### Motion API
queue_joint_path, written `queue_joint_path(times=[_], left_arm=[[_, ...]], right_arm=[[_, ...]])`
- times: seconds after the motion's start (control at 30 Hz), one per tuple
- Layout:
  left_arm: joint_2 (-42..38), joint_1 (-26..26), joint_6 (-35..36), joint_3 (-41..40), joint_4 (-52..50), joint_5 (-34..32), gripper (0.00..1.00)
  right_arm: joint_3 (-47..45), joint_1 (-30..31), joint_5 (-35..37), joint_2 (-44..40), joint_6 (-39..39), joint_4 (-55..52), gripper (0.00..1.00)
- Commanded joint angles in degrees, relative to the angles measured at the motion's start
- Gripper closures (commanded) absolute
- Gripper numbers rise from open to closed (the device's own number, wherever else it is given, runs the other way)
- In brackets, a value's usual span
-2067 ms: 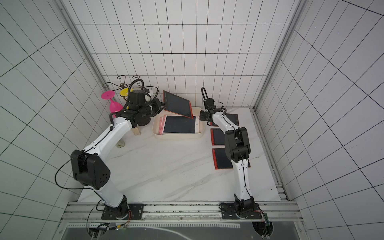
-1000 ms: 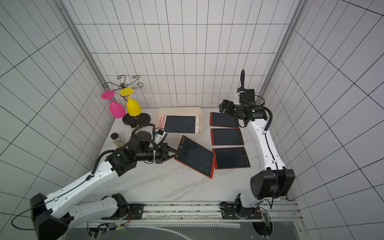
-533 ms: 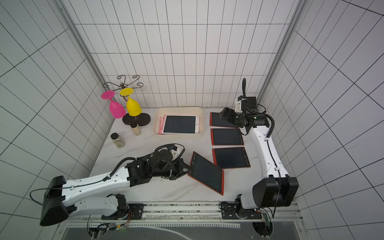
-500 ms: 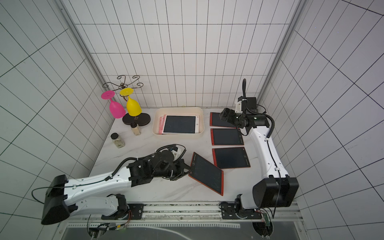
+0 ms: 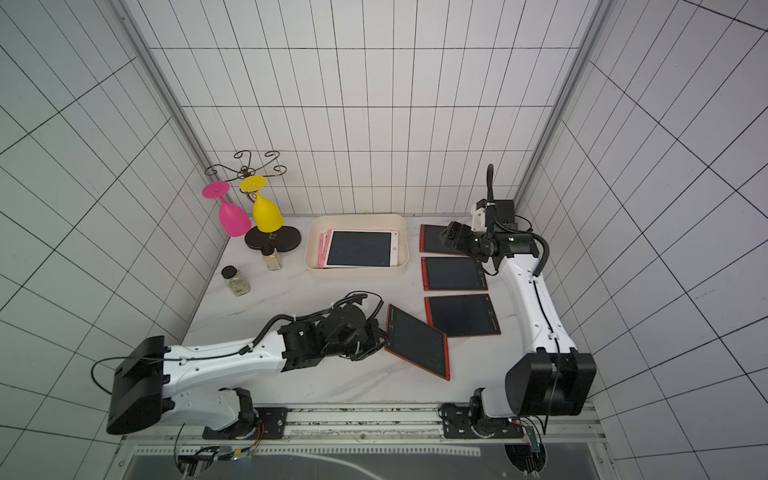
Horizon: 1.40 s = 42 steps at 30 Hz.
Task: Take out the writing tablet from the storage box
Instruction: Place the writing tablet at the center of the board.
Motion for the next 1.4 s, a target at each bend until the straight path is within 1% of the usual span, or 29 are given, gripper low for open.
queue_joint_path(times=[0.0, 0.5, 0.67, 0.93, 1.37], left_arm=[[1.74, -0.94, -0.94, 2.01, 1.53, 0.41, 1.0], [4.17, -2.8, -2.18, 2.9, 1.51, 0.1, 1.0], [4.89, -2.82, -2.16, 2.81, 2.4, -2.07, 1.0], [5.39, -2.85, -2.11, 2.67, 3.83, -8.87, 1.0], [10.79, -4.31, -2.48, 4.11, 8.08, -7.26, 1.0]], right_arm=[[-2.06, -0.68, -1.17, -0.74, -1.11, 0.57, 0.08], [-3.57, -1.33, -1.73, -0.73, -1.36, 1.59, 0.08], [-4.16, -1.4, -2.11, -0.68, -1.35, 2.01, 0.08], [-4.54, -1.67, -2.34, -0.9, -1.4, 2.42, 0.08], [-5.24, -2.66, -2.82, -0.58, -1.85, 2.98, 0.08]])
